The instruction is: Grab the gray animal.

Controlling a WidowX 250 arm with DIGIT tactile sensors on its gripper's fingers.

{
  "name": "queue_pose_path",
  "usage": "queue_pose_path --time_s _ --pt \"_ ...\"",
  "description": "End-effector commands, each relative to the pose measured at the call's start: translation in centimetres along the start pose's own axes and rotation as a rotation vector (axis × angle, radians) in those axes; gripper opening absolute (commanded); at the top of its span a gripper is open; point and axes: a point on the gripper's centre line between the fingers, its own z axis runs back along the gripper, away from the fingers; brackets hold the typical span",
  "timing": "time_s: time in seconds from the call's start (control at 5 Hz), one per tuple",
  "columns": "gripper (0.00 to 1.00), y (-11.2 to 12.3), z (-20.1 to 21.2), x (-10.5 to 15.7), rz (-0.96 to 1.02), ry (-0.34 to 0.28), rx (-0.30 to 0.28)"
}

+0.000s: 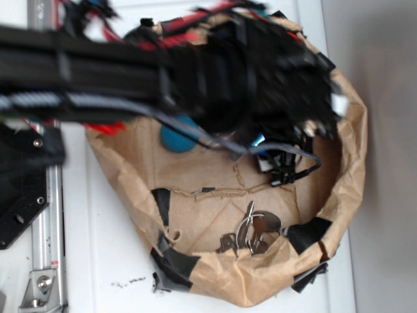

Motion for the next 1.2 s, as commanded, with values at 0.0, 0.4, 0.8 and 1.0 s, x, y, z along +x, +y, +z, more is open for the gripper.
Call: queue_pose_path --time_s 0.0,0.4,0.8,1.0 --pt "0.00 0.8 6.8 -5.3 -0.057 0.032 -0.041" --pt "0.00 3.1 14.7 -6.4 -0.042 -0.092 -0.063" --pt "0.00 1.8 16.0 -5.4 0.043 -0.154 -0.099" --pt "0.00 1.5 15.0 -5.8 -0.008 -0.084 -0.086"
